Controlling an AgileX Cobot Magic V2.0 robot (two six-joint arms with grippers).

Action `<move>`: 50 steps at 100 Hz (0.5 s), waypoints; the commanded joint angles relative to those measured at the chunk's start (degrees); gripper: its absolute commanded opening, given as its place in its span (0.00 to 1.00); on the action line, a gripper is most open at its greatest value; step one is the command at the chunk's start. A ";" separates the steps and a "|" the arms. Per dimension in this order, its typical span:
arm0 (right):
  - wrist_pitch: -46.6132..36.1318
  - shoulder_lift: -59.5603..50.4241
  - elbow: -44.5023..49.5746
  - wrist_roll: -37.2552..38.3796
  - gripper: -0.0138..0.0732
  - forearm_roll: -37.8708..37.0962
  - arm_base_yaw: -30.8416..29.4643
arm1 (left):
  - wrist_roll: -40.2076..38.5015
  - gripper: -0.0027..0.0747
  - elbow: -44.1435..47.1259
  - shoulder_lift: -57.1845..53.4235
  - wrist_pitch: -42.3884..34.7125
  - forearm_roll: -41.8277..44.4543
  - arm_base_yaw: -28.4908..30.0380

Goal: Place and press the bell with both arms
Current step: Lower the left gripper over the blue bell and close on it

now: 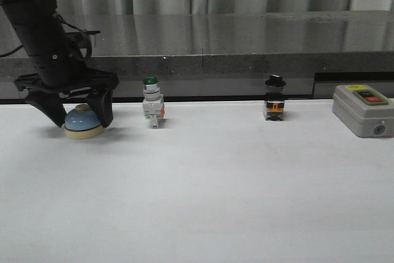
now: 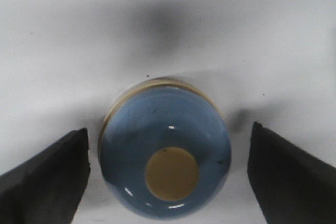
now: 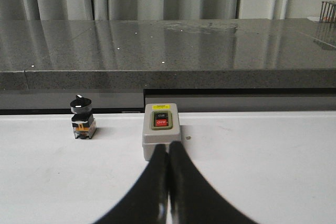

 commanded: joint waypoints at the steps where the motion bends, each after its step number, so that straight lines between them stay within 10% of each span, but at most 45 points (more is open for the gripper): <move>1: -4.64 -0.97 -0.82 -0.10 0.09 -0.68 -0.05 | 0.10 0.69 -1.77 -3.19 -0.88 -0.85 -0.22; 50: -4.64 -0.97 -0.82 -0.10 0.09 -0.68 -0.05 | 0.10 0.55 -1.77 -5.82 3.22 -0.47 -0.35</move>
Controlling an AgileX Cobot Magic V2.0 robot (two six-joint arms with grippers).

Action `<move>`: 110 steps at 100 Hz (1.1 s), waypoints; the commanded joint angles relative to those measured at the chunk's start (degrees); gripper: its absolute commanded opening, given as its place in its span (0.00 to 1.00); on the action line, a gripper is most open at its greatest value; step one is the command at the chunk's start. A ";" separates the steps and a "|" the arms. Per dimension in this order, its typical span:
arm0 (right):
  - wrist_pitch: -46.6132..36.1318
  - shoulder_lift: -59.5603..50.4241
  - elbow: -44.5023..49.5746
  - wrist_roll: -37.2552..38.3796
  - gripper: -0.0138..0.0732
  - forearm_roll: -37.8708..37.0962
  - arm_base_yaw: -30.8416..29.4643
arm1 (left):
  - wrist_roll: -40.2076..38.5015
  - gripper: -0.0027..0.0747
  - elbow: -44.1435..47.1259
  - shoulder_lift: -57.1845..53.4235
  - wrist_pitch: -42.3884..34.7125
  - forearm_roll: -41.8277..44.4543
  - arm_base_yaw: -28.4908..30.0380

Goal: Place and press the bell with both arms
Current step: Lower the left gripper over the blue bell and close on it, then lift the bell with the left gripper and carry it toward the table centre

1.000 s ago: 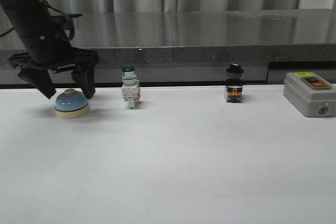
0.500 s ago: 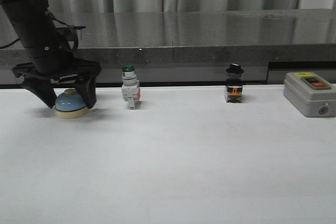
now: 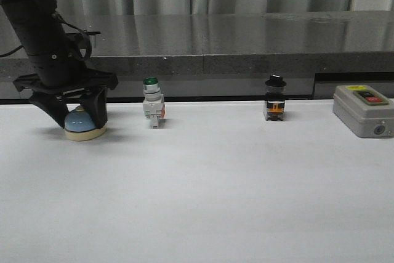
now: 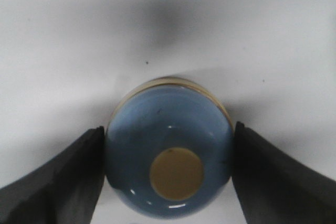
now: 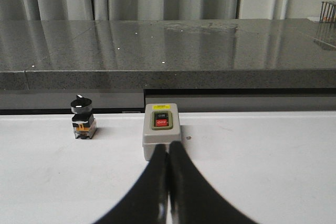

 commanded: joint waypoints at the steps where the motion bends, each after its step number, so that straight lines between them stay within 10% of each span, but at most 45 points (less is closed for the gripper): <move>1: -4.64 -0.97 -0.82 -0.10 0.09 -0.68 -0.05 | 0.10 0.55 -1.77 -5.64 1.27 -0.47 -0.35; 42: -4.64 -0.97 -0.82 -0.10 0.09 -0.68 -0.05 | 0.10 0.55 -1.66 -16.60 3.67 -1.10 -4.13; 110: -4.58 -0.97 -0.82 -0.10 0.09 -0.68 -0.05 | -0.10 0.48 -1.66 -12.60 -4.37 -2.16 -27.07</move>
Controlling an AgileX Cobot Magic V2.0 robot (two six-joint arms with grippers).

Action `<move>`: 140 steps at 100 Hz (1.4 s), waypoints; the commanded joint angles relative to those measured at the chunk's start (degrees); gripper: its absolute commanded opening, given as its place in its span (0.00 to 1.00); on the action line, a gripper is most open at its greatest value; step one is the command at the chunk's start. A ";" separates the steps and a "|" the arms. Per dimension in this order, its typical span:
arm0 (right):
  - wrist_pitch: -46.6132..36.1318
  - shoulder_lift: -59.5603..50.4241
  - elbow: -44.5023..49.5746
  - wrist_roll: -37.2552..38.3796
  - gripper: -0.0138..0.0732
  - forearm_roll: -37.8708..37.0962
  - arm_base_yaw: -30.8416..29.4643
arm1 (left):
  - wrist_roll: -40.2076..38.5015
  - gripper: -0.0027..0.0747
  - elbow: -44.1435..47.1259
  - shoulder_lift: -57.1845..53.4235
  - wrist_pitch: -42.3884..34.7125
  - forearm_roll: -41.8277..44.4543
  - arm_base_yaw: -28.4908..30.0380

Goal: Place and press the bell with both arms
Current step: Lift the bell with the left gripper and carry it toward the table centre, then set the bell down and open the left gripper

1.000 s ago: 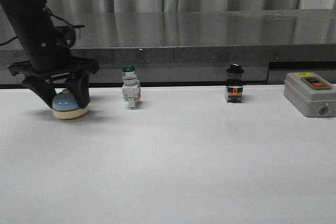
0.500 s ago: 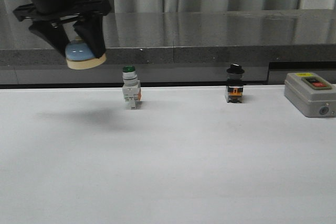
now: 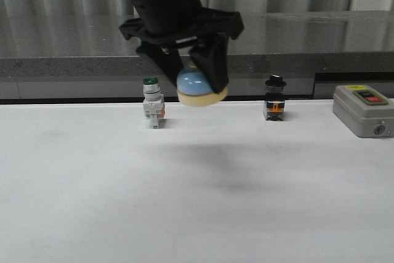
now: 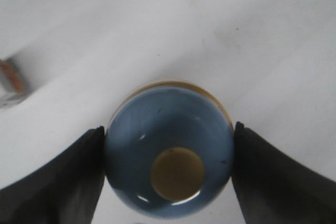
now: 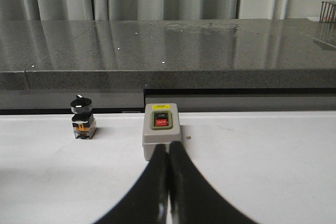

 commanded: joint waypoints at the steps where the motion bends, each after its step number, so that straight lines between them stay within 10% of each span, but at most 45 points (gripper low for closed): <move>1: -4.58 -0.97 -0.82 -0.10 0.09 -0.68 -0.05 | -0.10 0.48 -1.66 -1.56 -3.71 -0.96 -2.09; 140: -4.58 -0.97 -0.82 -0.10 0.09 -0.68 -0.05 | 0.10 0.74 -3.75 5.15 0.24 -1.22 -4.41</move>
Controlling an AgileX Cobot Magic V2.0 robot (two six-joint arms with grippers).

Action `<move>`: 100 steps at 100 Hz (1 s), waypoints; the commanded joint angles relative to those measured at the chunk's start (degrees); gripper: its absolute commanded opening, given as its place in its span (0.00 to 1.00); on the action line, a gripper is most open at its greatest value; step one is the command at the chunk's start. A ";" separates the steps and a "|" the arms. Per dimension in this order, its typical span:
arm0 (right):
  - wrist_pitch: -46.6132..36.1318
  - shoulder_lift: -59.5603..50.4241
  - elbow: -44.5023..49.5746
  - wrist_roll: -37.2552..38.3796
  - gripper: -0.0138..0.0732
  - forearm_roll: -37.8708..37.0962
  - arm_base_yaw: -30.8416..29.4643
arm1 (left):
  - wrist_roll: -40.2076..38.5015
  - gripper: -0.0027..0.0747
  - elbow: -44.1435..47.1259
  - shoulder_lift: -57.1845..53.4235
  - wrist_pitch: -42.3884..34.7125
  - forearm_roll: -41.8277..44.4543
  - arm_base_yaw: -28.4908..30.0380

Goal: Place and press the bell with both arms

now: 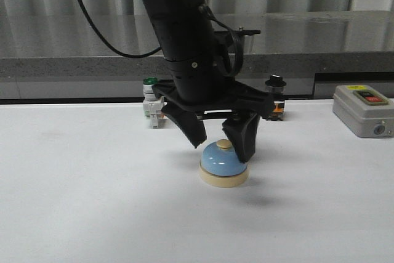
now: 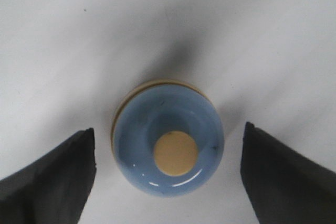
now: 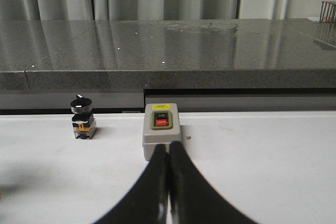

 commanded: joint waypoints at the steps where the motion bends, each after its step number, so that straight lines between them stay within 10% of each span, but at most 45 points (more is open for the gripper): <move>1: -4.58 -0.97 -0.82 -0.10 0.09 -0.68 -0.05 | 0.10 0.74 -3.12 -3.58 0.05 -1.04 -0.40; 12: -4.58 -0.97 -0.82 -0.10 0.09 -0.68 -0.05 | -0.06 0.62 -4.12 -4.80 0.04 -0.44 -0.40; 34: -4.58 -0.97 -0.82 -0.10 0.09 -0.68 -0.05 | -2.60 0.00 -4.27 -8.25 1.56 -0.04 0.95; 100: -4.58 -0.97 -0.82 -0.10 0.09 -0.68 -0.05 | -9.21 0.01 6.61 -28.85 -1.83 10.83 15.33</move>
